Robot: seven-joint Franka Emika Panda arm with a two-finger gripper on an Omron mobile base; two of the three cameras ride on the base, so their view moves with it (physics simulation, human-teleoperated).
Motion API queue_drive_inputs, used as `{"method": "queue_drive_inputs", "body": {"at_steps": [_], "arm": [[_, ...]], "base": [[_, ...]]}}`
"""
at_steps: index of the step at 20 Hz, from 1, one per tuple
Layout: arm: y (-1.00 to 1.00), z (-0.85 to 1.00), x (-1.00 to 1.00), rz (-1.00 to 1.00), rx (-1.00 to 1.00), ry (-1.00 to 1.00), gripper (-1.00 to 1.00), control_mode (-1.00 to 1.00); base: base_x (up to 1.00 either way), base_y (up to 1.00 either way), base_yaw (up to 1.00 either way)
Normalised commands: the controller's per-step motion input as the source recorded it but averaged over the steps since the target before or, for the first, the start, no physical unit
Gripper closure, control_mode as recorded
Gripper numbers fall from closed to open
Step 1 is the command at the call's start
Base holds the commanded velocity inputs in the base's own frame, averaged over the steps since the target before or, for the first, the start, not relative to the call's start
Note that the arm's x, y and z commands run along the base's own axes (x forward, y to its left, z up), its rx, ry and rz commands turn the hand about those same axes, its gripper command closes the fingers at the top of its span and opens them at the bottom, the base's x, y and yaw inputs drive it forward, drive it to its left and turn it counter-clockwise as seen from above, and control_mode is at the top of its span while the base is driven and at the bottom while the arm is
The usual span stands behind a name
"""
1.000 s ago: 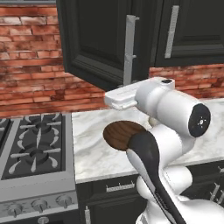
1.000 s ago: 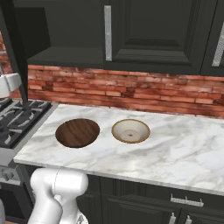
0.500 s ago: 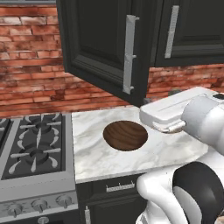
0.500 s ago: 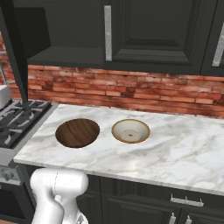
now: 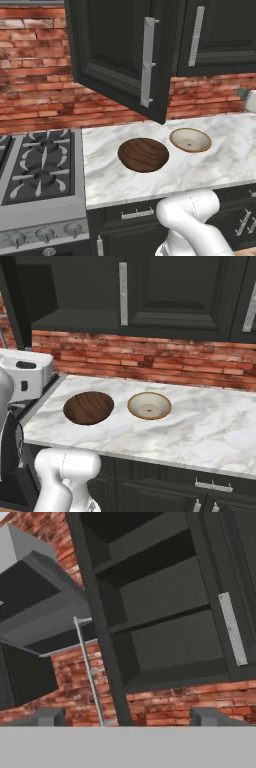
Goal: Open the cabinet. Pick the bowls from the counter and place them in the cabinet. Then close the cabinet.
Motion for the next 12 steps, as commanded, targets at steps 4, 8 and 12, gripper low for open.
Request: {"method": "queue_drive_inputs", "body": {"at_steps": [4, 8, 12], "arm": [[-0.42, -0.18, 0.24, 0.04, 0.03, 0.0, -1.0, -1.0], [-0.03, -0.6, 0.38, 0.0, 0.01, 0.01, -1.0, -1.0], [0.0, -0.46, 0.6, 0.0, 0.0, 0.0, -1.0, -1.0]], "base": [[0.0, 0.0, 0.0], [0.0, 0.0, 0.0], [0.0, 0.0, 0.0]]}}
